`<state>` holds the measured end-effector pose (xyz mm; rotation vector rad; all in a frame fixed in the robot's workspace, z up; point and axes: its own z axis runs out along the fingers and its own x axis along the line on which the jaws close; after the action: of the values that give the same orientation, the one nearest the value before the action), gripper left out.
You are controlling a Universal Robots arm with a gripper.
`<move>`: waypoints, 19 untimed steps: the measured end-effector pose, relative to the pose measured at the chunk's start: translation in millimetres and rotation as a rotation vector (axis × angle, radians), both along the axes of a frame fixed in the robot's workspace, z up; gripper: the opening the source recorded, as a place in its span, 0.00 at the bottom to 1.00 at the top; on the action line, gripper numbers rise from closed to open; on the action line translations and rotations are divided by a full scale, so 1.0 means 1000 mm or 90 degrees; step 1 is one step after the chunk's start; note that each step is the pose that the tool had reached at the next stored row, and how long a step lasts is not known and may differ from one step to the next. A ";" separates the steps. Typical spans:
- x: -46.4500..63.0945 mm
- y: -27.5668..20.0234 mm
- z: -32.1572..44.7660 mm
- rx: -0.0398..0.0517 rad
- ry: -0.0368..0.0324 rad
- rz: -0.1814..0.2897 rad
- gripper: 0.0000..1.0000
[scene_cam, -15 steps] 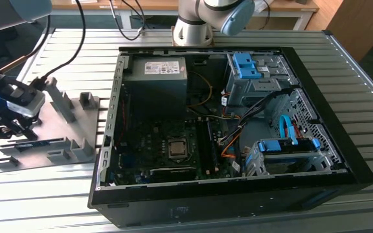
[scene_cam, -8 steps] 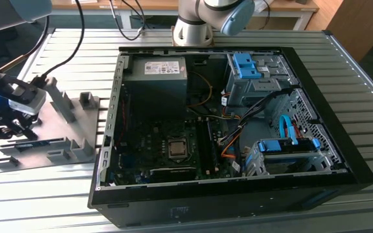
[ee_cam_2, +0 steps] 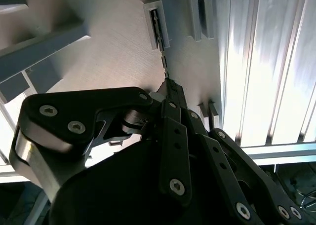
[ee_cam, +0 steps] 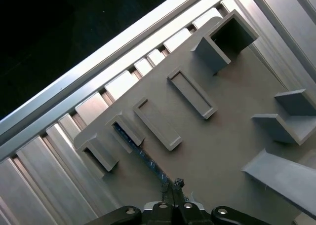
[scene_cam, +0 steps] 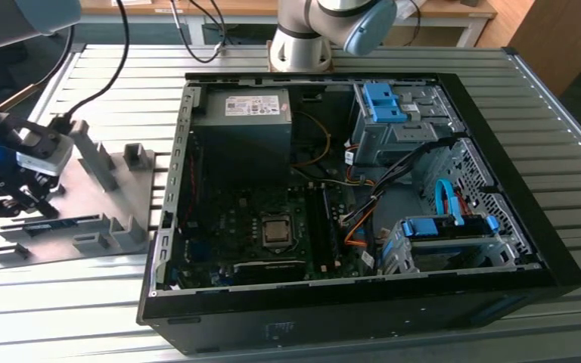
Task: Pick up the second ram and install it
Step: 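Pick up the second ram and move it above second insertion slot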
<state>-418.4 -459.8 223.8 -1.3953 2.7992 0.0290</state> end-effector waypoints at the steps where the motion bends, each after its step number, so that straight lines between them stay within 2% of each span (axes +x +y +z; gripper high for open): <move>1: 0.000 0.0000 0.0000 0.0000 0.0000 0.004 0.10; 19: 0.000 0.0000 0.0000 0.0001 0.0000 0.078 0.10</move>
<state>-418.4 -459.8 223.8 -1.5650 2.7092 0.0303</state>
